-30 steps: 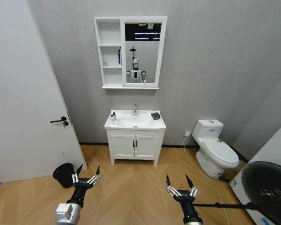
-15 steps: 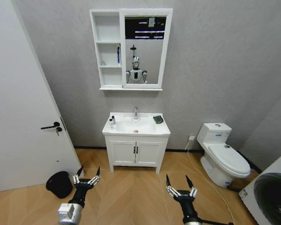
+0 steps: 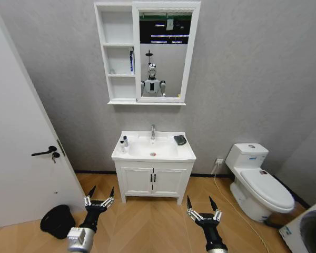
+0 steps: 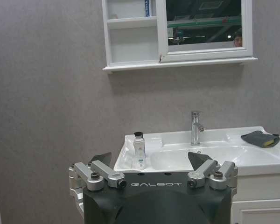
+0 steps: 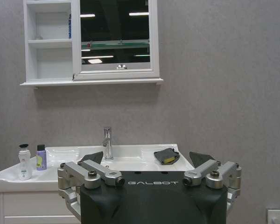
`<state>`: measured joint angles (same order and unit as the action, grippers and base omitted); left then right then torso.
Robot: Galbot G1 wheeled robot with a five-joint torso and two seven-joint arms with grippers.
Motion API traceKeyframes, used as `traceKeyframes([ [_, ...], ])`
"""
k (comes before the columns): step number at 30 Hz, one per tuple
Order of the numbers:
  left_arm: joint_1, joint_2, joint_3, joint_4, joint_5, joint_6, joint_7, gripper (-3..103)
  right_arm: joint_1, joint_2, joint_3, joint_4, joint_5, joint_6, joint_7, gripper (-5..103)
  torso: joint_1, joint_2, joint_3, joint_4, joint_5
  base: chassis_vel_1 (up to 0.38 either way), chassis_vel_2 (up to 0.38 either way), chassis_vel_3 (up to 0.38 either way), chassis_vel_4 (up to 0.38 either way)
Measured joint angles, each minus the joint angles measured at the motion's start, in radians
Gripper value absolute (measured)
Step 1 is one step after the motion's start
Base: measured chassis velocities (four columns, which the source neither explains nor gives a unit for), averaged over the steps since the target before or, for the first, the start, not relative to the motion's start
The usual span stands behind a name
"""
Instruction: Move facial cleanser and shampoo from washbasin to cabinet, then wipe washbasin with towel.
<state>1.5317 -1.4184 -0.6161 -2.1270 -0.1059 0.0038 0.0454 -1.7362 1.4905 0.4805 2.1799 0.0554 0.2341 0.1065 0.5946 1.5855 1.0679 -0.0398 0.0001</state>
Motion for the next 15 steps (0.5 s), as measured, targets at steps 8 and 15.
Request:
traceKeyframes([
  [8,0.001,-0.004,0.005,0.0,0.004,0.0,0.0,90,0.003,-0.006,0.0,0.0,0.0,0.0,0.0,100,0.0,0.0,0.0,-0.0004,-0.0002,-0.196,0.185,0.192,-0.192],
  [15,-0.004,-0.007,0.011,0.003,0.009,0.001,0.0,90,0.006,-0.009,0.003,0.003,0.004,0.0,0.001,100,0.0,0.0,0.0,-0.0005,-0.0004,-0.196,0.202,0.201,-0.194],
])
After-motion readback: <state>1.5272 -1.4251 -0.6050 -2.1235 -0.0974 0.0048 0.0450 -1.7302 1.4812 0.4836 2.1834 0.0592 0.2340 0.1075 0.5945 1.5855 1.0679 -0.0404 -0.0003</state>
